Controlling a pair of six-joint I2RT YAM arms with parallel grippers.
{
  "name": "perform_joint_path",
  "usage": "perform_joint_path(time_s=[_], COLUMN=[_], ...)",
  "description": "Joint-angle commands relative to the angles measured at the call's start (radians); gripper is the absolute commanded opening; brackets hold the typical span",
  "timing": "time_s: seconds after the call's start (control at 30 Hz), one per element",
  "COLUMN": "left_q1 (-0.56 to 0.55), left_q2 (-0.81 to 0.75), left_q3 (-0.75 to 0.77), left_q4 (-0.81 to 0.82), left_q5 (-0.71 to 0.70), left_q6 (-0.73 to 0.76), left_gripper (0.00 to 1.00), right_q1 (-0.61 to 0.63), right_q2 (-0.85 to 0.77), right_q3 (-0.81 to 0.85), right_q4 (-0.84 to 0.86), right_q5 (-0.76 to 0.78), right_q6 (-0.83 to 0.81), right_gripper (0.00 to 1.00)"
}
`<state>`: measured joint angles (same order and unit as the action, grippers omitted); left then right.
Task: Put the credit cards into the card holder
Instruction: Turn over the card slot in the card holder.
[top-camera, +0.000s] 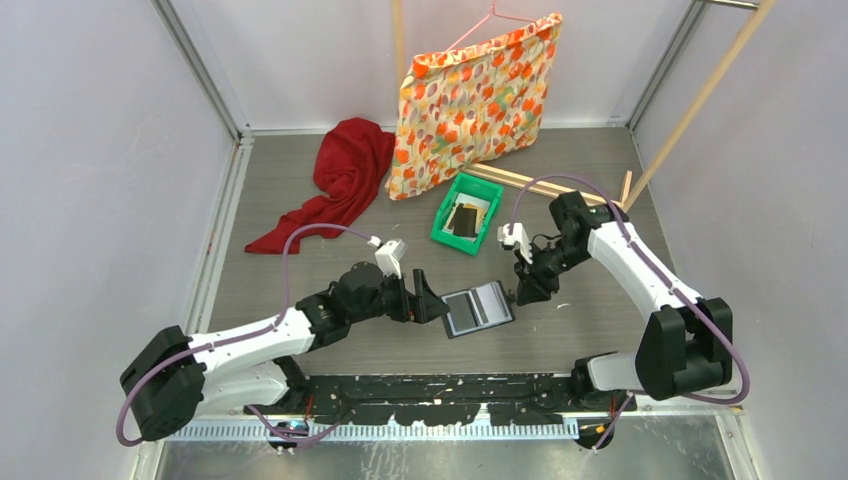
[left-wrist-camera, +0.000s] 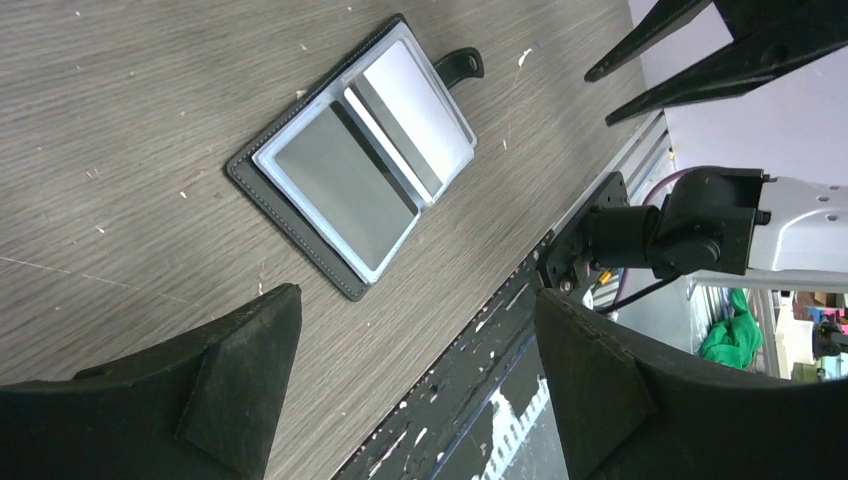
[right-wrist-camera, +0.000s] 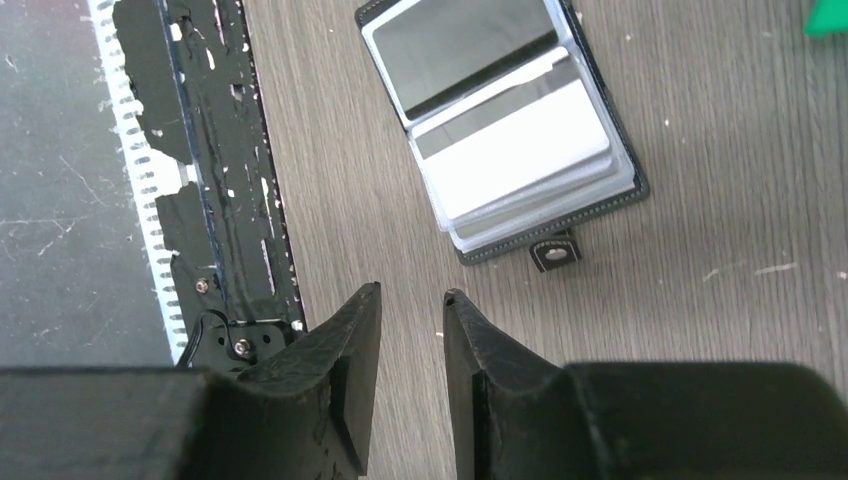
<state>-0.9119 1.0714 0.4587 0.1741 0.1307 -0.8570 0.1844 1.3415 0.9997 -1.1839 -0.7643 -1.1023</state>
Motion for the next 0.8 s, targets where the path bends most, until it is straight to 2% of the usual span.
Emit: perform_joint_path(time_s=[0.0, 0.13, 0.33, 0.5, 0.63, 0.77], left_q1=[-0.004, -0.004, -0.004, -0.004, -0.004, -0.005], left_q2=[-0.010, 0.028, 0.089, 0.189, 0.224, 0.227], left_q3=[-0.014, -0.050, 0.022, 0.016, 0.028, -0.008], left_q4=[0.097, 0.205, 0.125, 0.247, 0.217, 0.279], left_q5=[-0.037, -0.049, -0.095, -0.097, -0.097, -0.116], left_q6=[-0.007, -0.054, -0.061, -0.128, -0.142, -0.168], left_gripper=[0.88, 0.87, 0.85, 0.69, 0.64, 0.59], right_q1=[0.068, 0.120, 0.143, 0.178, 0.212, 0.218], right_q2=[-0.005, 0.002, 0.015, 0.099, 0.170, 0.238], right_q3=[-0.001, -0.003, -0.019, -0.007, 0.019, 0.057], right_q4=[0.056, 0.104, 0.270, 0.322, 0.349, 0.348], right_q5=[0.005, 0.018, 0.044, 0.071, 0.141, 0.157], right_q6=[0.040, 0.089, 0.302, 0.392, 0.456, 0.509], right_gripper=[0.35, 0.35, 0.35, 0.33, 0.30, 0.27])
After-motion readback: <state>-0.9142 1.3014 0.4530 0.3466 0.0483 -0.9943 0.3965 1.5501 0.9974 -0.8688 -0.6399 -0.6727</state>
